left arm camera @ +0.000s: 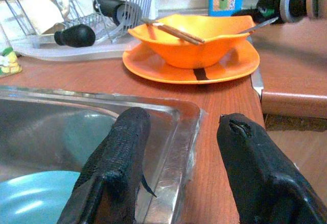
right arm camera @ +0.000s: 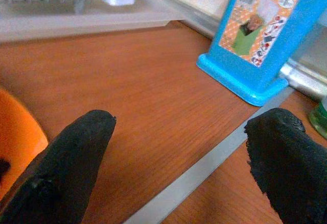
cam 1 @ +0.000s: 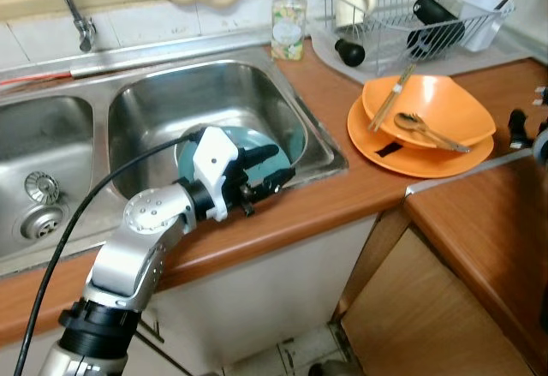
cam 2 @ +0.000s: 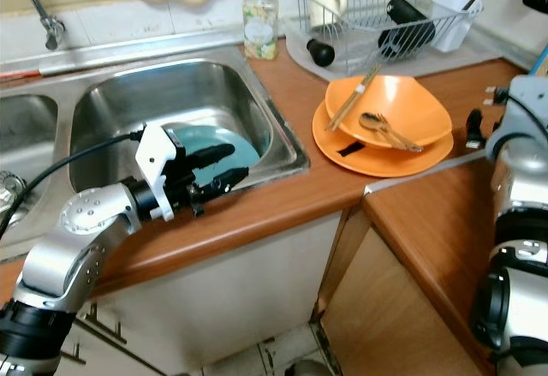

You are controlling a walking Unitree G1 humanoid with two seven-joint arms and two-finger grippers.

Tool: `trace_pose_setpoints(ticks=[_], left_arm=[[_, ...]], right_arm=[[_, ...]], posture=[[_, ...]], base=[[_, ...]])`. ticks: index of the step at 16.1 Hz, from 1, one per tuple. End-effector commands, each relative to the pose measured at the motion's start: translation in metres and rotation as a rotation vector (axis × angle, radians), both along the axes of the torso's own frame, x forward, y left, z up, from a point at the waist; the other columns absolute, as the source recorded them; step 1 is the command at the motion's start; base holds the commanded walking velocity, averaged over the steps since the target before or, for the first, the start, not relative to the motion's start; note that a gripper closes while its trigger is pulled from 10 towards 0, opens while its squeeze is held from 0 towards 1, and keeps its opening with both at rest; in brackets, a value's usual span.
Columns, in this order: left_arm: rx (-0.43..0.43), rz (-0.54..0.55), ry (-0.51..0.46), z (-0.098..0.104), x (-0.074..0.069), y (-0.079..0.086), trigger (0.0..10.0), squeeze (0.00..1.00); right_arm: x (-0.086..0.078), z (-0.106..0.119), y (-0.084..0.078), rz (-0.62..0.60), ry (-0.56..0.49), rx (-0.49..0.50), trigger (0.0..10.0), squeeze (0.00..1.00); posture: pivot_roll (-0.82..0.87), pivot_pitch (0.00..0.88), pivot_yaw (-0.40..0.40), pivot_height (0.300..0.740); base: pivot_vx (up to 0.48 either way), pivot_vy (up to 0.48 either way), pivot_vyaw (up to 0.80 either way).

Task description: Kitchen organization

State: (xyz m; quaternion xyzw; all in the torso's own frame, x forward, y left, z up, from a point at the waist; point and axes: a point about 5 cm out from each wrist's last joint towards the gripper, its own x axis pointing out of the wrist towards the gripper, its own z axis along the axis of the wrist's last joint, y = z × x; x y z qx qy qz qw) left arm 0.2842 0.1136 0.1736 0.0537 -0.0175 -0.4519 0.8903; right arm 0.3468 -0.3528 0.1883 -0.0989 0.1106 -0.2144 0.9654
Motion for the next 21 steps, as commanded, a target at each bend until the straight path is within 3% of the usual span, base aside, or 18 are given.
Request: trace_pose_setpoints(ticks=[1,4,10,14,21], left_arm=[[0.005,0.007,-0.014,0.001,-0.001,0.0,10.0,0.0],[0.001,0.01,-0.014,0.001,-0.001,0.001,10.0,0.0],[0.002,0.019,-0.014,0.002,-0.002,0.004,10.0,0.0],[0.006,0.017,-0.015,0.002,-0.002,0.004,10.0,0.0],[0.009,0.011,-0.019,0.004,0.0,0.003,10.0,0.0]], right_arm=[[0.001,0.001,0.0,0.028,0.0,-0.026,10.0,0.0],[0.002,-0.023,0.011,0.133,0.099,-0.07,10.0,0.0],[0.014,-0.029,0.039,0.274,0.034,0.062,10.0,0.0],[0.017,-0.03,0.047,0.303,0.024,0.077,10.0,0.0],[0.021,-0.032,0.057,0.302,-0.015,0.184,10.0,0.0]], posture=[[-0.16,0.0,0.023,0.74],[-0.15,0.0,0.016,0.74],[-0.15,0.0,0.016,0.74],[-0.14,0.0,0.02,0.74],[-0.15,0.0,0.026,0.74]], base=[[0.0,0.0,0.0],[0.0,0.0,0.0],[0.0,0.0,0.0],[0.0,0.0,0.0],[0.0,0.0,0.0]])
